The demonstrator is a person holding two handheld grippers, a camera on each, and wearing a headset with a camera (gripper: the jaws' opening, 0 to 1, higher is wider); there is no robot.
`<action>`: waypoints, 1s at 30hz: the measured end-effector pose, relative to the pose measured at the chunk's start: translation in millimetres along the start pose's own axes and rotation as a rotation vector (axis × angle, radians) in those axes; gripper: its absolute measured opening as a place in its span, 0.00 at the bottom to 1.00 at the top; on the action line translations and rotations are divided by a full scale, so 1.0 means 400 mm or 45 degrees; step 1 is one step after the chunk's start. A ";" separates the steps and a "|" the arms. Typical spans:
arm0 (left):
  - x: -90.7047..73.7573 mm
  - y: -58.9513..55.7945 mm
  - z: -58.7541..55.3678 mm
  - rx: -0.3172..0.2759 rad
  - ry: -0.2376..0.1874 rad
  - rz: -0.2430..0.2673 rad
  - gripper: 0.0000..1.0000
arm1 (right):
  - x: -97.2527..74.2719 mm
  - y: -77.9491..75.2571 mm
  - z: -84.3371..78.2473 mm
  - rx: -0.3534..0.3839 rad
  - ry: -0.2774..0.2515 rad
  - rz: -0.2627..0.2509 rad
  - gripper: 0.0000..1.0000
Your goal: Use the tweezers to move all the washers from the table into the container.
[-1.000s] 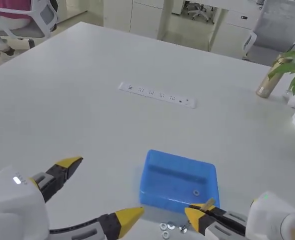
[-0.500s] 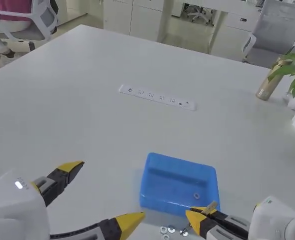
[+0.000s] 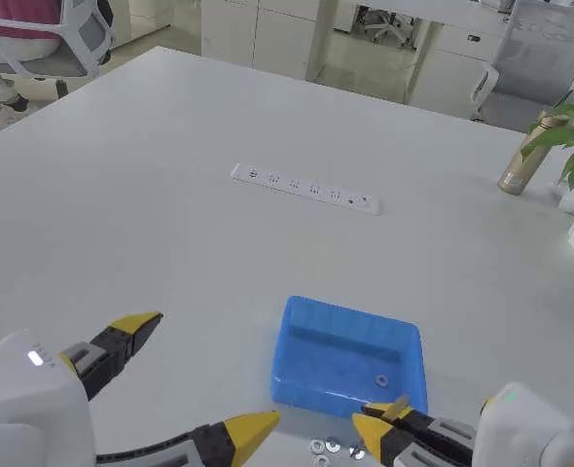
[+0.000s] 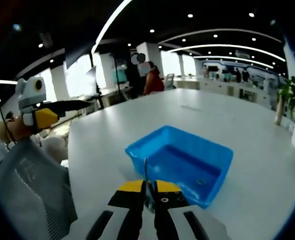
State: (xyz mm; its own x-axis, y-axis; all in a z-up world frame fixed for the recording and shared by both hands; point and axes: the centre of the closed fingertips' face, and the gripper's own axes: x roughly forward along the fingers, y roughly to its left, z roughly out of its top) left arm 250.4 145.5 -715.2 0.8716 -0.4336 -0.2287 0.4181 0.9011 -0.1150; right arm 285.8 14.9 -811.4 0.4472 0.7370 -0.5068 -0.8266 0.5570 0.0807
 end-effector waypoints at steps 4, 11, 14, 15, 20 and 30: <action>-0.001 0.003 0.001 -0.001 -0.003 0.006 0.85 | 0.001 0.014 -0.010 -0.117 0.037 0.003 0.03; -0.001 0.001 -0.001 0.007 0.004 0.003 0.84 | -0.004 -0.014 -0.024 0.020 0.030 -0.018 0.03; 0.000 0.000 0.000 0.008 0.002 -0.001 0.84 | -0.007 -0.024 -0.025 0.063 0.019 -0.028 0.03; 0.000 0.000 -0.001 0.009 0.004 -0.002 0.84 | -0.008 -0.028 -0.025 0.103 0.015 -0.027 0.03; -0.001 0.001 0.001 0.002 -0.002 -0.001 0.83 | -0.007 -0.040 -0.027 0.173 0.022 -0.031 0.03; 0.004 -0.009 -0.004 0.004 0.013 -0.026 0.83 | -0.056 -0.026 0.003 0.066 0.062 -0.066 0.03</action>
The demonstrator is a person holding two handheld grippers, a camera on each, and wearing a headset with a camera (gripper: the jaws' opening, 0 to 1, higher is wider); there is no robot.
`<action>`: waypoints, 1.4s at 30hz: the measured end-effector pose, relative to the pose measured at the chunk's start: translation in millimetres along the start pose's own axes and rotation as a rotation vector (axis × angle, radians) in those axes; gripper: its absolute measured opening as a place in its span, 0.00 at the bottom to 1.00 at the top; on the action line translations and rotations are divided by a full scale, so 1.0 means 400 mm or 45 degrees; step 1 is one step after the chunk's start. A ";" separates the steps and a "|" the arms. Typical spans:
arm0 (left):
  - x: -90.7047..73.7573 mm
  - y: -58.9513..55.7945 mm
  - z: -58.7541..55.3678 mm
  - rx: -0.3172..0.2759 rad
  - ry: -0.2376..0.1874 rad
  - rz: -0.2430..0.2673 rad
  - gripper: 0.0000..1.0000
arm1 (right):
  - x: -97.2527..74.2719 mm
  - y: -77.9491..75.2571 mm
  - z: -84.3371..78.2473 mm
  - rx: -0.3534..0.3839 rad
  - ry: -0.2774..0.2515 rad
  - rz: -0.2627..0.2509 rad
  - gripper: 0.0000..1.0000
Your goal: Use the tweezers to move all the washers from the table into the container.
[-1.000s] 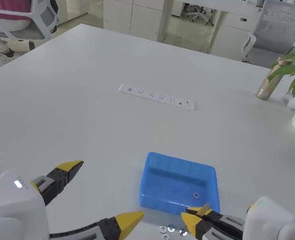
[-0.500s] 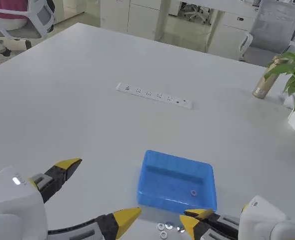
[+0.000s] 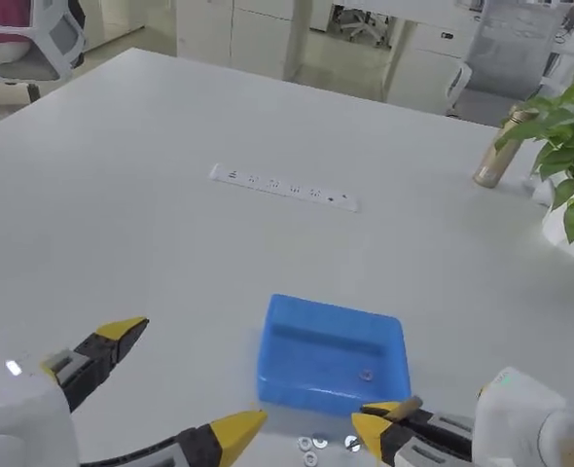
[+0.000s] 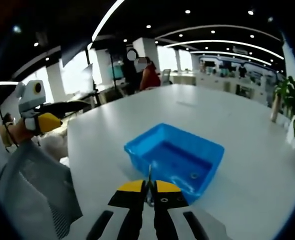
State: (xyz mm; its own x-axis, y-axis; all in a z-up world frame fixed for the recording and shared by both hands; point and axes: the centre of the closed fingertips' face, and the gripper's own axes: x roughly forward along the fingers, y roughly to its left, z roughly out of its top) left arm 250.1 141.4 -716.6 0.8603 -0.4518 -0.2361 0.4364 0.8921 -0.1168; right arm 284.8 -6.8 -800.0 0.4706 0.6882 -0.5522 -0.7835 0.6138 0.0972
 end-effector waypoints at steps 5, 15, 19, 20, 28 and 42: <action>0.001 -0.003 -0.002 -0.004 0.006 -0.009 0.83 | -0.024 0.004 0.022 0.016 -0.018 0.003 0.03; 0.002 -0.020 0.004 0.016 -0.006 -0.038 0.83 | -0.058 -0.020 0.089 0.020 -0.122 -0.049 0.03; -0.001 -0.029 0.010 0.065 -0.021 -0.035 0.83 | -0.087 -0.024 0.111 0.027 -0.150 -0.064 0.03; -0.002 -0.025 0.012 0.067 -0.026 -0.030 0.83 | -0.090 -0.026 0.115 0.033 -0.152 -0.065 0.03; -0.011 -0.003 0.021 0.040 -0.060 0.012 0.82 | -0.091 -0.044 0.192 -0.015 -0.168 -0.051 0.03; -0.021 0.009 0.033 0.044 -0.097 0.042 0.81 | 0.029 -0.143 0.224 0.226 -0.113 0.057 0.03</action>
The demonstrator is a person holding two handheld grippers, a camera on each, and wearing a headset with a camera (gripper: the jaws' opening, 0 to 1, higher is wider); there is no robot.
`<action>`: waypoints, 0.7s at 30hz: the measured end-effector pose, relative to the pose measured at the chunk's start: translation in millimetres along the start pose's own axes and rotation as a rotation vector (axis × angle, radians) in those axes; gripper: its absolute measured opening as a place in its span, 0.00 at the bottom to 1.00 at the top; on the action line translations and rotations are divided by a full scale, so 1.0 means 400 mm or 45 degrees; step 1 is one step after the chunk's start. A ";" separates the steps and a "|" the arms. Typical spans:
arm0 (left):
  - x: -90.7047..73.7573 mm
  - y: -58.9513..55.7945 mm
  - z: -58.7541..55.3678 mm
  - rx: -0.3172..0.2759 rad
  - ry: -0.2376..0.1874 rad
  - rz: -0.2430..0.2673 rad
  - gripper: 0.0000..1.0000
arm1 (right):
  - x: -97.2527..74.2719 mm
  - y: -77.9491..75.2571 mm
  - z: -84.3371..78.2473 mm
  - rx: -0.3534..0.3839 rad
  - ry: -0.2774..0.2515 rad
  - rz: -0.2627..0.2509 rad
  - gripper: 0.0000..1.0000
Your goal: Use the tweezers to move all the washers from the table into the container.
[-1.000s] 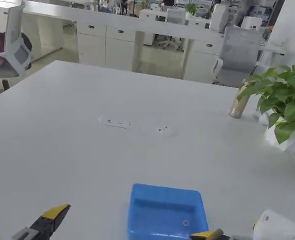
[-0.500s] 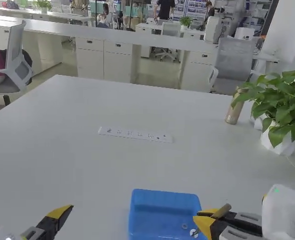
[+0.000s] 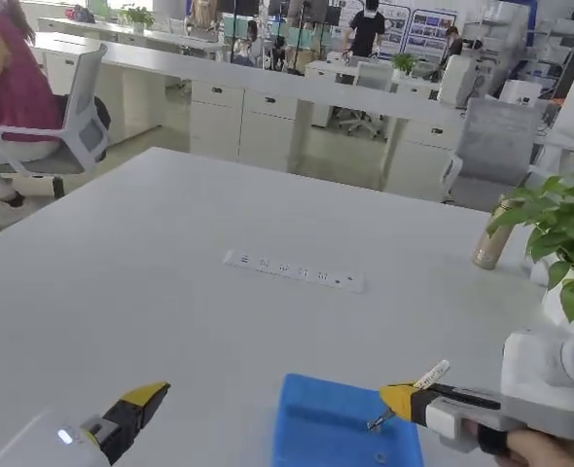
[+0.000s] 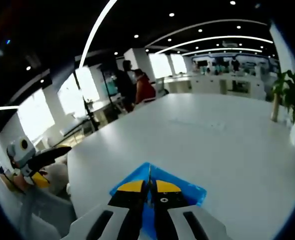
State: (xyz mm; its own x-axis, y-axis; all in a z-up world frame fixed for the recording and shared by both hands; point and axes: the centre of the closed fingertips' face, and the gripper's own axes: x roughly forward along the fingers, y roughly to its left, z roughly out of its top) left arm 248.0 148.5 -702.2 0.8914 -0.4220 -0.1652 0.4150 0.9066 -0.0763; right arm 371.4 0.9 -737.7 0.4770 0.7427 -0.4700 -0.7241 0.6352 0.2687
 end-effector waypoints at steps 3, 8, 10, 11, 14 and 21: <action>0.000 -0.001 -0.001 0.007 0.002 -0.001 0.81 | 0.018 -0.011 -0.006 0.004 0.040 0.012 0.03; 0.001 -0.002 0.000 0.015 0.001 -0.002 0.81 | 0.041 -0.038 -0.024 0.033 0.104 0.004 0.03; 0.001 -0.003 0.000 0.017 0.003 -0.002 0.81 | 0.049 -0.046 -0.031 0.035 0.124 0.001 0.03; 0.001 -0.003 0.000 0.021 0.002 -0.001 0.81 | 0.052 -0.051 -0.037 0.042 0.140 0.001 0.03; 0.001 -0.002 0.000 0.018 0.001 -0.001 0.81 | 0.060 -0.053 -0.044 0.033 0.159 0.002 0.03; 0.002 -0.004 -0.002 0.017 0.007 -0.004 0.81 | 0.085 -0.059 -0.075 0.003 0.229 -0.006 0.03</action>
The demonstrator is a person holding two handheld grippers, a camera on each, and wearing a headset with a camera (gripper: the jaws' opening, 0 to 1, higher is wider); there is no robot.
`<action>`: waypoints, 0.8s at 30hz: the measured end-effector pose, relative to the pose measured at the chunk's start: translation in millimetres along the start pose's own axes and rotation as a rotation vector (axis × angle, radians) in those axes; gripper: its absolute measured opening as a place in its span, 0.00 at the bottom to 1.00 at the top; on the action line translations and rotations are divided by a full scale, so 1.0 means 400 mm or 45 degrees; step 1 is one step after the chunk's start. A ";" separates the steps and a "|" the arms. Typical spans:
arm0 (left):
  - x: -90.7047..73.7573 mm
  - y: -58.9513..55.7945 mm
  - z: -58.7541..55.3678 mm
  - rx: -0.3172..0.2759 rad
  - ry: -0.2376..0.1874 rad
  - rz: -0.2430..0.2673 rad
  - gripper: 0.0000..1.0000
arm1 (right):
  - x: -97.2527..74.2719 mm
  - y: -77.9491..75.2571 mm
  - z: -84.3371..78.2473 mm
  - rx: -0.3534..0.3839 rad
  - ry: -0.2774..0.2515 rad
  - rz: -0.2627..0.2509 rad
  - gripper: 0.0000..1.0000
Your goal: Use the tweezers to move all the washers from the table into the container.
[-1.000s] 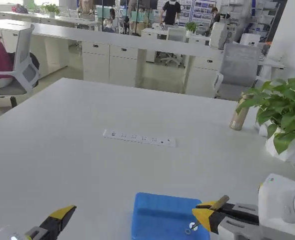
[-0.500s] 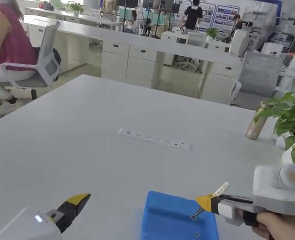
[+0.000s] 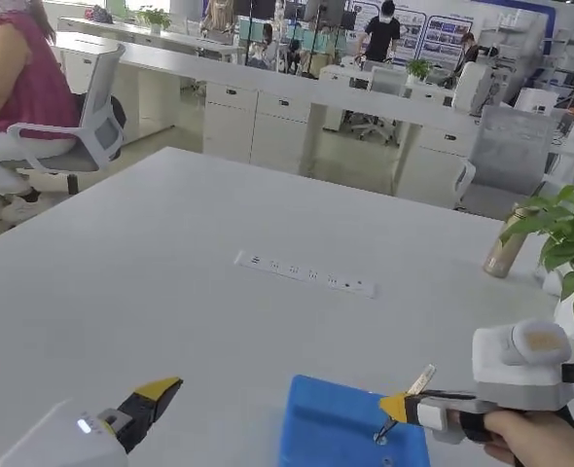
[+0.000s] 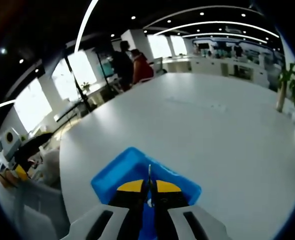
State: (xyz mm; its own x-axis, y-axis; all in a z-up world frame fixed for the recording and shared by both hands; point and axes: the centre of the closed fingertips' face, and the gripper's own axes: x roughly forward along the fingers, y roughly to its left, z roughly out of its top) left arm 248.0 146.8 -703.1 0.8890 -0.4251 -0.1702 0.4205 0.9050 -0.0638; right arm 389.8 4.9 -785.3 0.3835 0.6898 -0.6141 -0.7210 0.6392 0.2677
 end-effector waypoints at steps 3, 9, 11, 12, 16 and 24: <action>0.000 0.000 -0.001 -0.004 0.001 -0.001 0.81 | 0.009 0.006 -0.008 -0.012 0.022 0.003 0.03; 0.000 -0.001 0.000 -0.010 -0.002 0.001 0.81 | 0.016 0.008 -0.015 -0.024 0.044 -0.002 0.03; -0.001 -0.001 0.002 -0.012 -0.006 0.000 0.81 | 0.021 0.002 -0.023 -0.032 0.064 -0.008 0.03; -0.001 0.000 0.004 -0.014 -0.013 0.000 0.81 | 0.023 -0.003 -0.027 -0.037 0.075 -0.012 0.03; -0.002 0.000 0.006 -0.023 -0.016 -0.001 0.81 | 0.030 -0.005 -0.035 -0.037 0.088 -0.013 0.03; -0.003 0.001 0.005 -0.022 -0.015 -0.002 0.81 | 0.051 -0.002 -0.055 -0.065 0.121 -0.016 0.03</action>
State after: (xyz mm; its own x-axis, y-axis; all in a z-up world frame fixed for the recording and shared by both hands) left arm 247.7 147.6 -700.8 0.8906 -0.4263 -0.1582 0.4186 0.9046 -0.0808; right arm 385.6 10.8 -814.5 0.3376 0.6449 -0.6856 -0.7461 0.6274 0.2229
